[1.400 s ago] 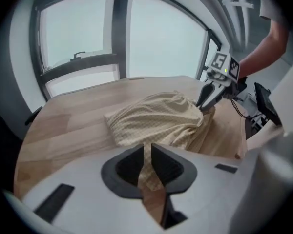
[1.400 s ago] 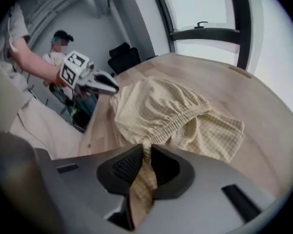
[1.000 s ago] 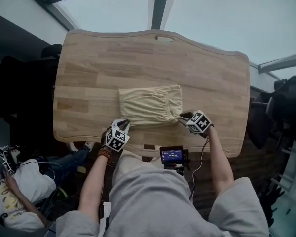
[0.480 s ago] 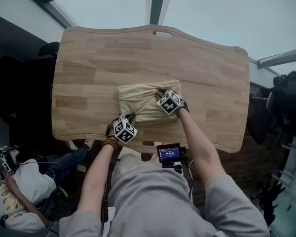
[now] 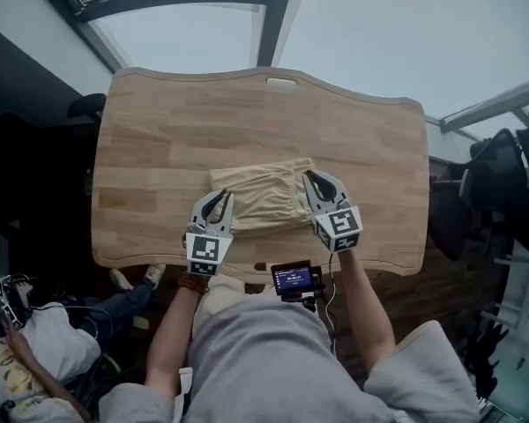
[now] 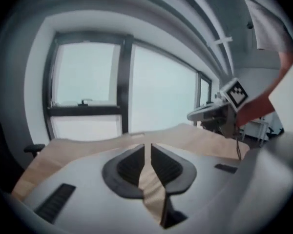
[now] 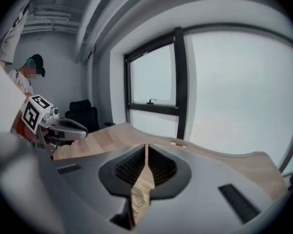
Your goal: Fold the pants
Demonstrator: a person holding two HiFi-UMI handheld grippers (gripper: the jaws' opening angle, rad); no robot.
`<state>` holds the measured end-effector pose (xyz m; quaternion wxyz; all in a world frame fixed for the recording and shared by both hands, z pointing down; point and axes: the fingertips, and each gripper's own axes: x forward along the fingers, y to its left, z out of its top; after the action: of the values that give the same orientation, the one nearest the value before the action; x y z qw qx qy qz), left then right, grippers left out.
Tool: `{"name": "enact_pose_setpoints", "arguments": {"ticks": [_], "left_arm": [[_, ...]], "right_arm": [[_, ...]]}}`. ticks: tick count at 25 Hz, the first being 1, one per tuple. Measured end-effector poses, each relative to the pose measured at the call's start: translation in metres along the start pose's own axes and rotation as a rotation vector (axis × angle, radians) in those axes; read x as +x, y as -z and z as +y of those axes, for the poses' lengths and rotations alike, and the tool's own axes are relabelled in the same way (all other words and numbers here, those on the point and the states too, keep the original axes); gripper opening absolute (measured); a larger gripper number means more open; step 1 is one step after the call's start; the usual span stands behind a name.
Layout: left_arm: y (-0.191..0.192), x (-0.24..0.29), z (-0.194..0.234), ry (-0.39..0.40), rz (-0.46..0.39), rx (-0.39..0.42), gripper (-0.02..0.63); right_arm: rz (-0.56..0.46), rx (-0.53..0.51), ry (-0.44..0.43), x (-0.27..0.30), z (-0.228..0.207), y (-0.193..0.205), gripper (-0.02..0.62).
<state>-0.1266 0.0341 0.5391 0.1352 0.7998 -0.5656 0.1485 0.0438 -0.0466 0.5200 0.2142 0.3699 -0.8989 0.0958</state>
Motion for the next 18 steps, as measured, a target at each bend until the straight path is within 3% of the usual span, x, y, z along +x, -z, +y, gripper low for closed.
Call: {"name": "enact_pose_setpoints", "arguments": {"ticks": [3,5,11,16,18], "left_arm": [[-0.079,-0.028,0.022,-0.139,-0.236,0.038,0.02],[-0.105,-0.04,0.026,-0.16,-0.321,0.065,0.013],[-0.097,-0.052,-0.013,-0.074,-0.293,0.135,0.008],[-0.088,-0.056,-0.06,-0.066,-0.218,0.126,0.008],[-0.09,-0.064,-0.08,-0.053,-0.24,0.124,0.008]], "right_arm": [[-0.123,0.012,0.095,-0.029,0.017,-0.049,0.008],[-0.174,-0.022,0.138,-0.04,0.031,-0.068,0.005],[-0.217,-0.111,0.123,-0.071,0.08,-0.076,0.005],[-0.257,-0.074,0.073,-0.11,0.086,-0.066,0.003],[-0.279,-0.064,0.059,-0.126,0.087,-0.06,0.003]]}}
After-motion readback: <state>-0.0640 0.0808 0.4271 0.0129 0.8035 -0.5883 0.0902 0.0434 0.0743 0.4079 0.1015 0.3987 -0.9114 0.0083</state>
